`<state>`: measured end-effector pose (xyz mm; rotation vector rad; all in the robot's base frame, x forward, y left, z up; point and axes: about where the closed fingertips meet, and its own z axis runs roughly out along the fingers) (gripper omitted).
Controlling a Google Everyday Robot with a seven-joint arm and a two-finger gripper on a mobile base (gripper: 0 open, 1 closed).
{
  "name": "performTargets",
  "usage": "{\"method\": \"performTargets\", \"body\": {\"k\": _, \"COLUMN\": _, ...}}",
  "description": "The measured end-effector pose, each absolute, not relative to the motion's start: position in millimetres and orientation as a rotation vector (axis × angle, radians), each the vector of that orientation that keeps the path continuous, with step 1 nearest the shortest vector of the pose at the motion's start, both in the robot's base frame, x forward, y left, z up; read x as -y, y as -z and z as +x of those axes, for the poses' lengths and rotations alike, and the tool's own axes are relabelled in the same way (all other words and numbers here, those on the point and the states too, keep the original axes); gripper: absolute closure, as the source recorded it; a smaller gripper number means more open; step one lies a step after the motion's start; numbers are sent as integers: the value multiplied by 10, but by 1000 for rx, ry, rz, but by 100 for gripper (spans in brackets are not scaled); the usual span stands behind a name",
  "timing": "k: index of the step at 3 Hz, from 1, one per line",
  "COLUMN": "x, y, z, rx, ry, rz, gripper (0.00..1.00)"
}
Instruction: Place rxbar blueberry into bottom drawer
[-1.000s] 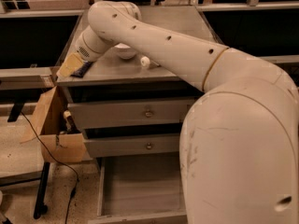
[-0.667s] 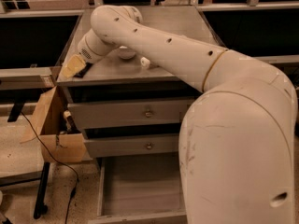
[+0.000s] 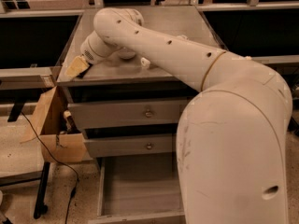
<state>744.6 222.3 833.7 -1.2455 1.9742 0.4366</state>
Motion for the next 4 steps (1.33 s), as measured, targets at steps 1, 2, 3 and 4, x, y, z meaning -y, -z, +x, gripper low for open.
{"method": "performTargets", "body": {"k": 1, "x": -2229, "y": -8303, "z": 7465, "rx": -1970, "ry": -447, "rz": -1246, "gripper": 27}}
{"method": "performTargets", "body": {"k": 2, "x": -2249, "y": -8266, "z": 7467, "rx": -1966, "ry": -463, "rz": -1244, "gripper": 27}}
{"method": "performTargets", "body": {"k": 3, "x": -2255, "y": -8283, "z": 7462, "rx": -1964, "ry": -467, "rz": -1243, "gripper": 44}}
{"method": "performTargets", "body": {"k": 4, "x": -2255, "y": -8296, "z": 7446, "rx": -1959, "ry": -467, "rz": -1243, "gripper": 68}}
